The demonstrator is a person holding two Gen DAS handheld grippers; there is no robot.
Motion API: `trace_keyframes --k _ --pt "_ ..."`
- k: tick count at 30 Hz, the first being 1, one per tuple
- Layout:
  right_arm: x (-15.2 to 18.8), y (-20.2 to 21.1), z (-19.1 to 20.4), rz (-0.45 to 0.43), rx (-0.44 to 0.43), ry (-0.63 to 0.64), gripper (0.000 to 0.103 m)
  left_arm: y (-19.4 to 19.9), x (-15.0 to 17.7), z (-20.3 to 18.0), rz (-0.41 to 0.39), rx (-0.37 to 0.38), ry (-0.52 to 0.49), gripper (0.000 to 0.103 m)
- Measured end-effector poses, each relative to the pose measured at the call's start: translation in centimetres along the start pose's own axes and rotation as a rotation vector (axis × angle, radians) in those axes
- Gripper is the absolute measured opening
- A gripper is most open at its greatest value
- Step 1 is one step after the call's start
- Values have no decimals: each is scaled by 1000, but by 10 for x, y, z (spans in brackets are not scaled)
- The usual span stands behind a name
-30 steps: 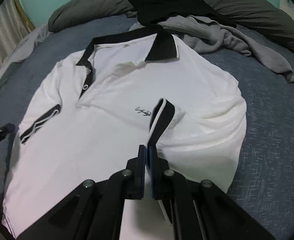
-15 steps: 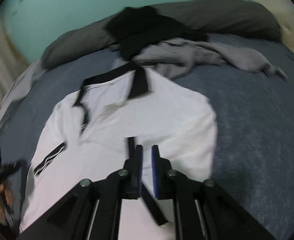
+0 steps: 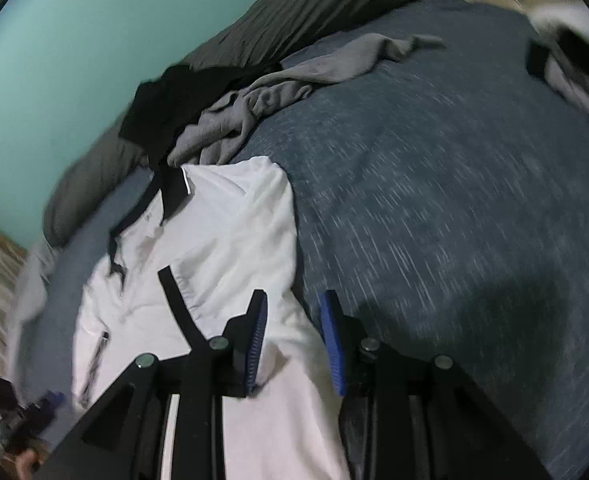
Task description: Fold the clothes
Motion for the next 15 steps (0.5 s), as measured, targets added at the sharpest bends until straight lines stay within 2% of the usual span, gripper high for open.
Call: trace_keyframes --k 3,5,8,10,15 --pt "12 0 -6 22 -64 -56 28 -15 -4 -37 30 29 -46 44" --pt "18 -2 -9 42 -76 -73 28 -32 -10 -63 60 45 -63 44" --pt "19 7 -17 43 -70 -78 29 -57 -21 -98 89 45 -101 44" --pt "19 12 -23 49 -53 -71 35 -74 -29 -120 105 40 -129 44" --pt "16 13 -21 96 -41 14 35 -114 -44 -163 140 29 -182 44"
Point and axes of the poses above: each gripper's, at about its wrist camera, not at the fingertips, and y roughly against the way its jaws point, z to its left, x to its underside, the point moved 4 cm from there along -y, roughly the way its jaws point, and after that the axes turned 12 degrees about -x, right-handed, at the moved point
